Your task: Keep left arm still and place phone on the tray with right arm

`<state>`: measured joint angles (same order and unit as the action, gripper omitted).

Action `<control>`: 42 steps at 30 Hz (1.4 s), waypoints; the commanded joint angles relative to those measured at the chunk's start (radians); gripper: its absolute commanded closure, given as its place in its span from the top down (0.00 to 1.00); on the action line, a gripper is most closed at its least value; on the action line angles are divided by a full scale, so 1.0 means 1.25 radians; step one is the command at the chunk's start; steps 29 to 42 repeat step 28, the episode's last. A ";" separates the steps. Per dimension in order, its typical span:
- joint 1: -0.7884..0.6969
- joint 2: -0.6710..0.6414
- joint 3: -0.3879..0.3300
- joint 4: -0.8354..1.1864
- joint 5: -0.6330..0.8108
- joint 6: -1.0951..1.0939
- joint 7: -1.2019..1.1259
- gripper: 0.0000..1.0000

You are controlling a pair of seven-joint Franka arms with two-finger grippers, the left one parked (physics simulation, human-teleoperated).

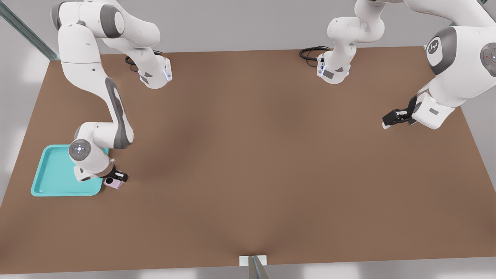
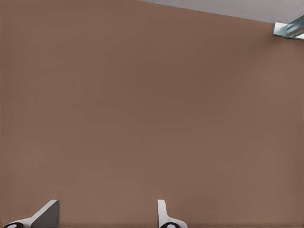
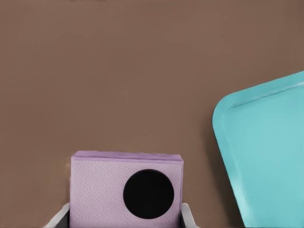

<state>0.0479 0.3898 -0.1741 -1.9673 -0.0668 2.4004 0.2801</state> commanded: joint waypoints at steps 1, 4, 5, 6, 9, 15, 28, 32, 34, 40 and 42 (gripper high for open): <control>-0.008 0.001 -0.047 -0.001 0.114 -0.002 -0.652 0.79; -0.055 0.003 -0.074 -0.006 0.131 0.003 -0.762 0.79; -0.069 0.011 -0.082 -0.006 0.133 0.015 -0.795 0.79; -0.073 0.018 -0.104 -0.006 0.165 0.020 -0.840 0.79; -0.071 0.046 -0.152 -0.006 0.236 0.030 -0.963 1.00; -0.073 -0.190 0.053 0.082 0.013 -0.200 -0.412 1.00; 0.104 -0.265 0.058 0.364 0.035 -0.672 -0.168 1.00; 0.104 -0.265 0.058 0.364 0.035 -0.672 -0.168 1.00; 0.104 -0.265 0.058 0.364 0.035 -0.672 -0.168 1.00; 0.104 -0.265 0.058 0.364 0.035 -0.672 -0.168 1.00; 0.104 -0.265 0.058 0.364 0.035 -0.672 -0.168 1.00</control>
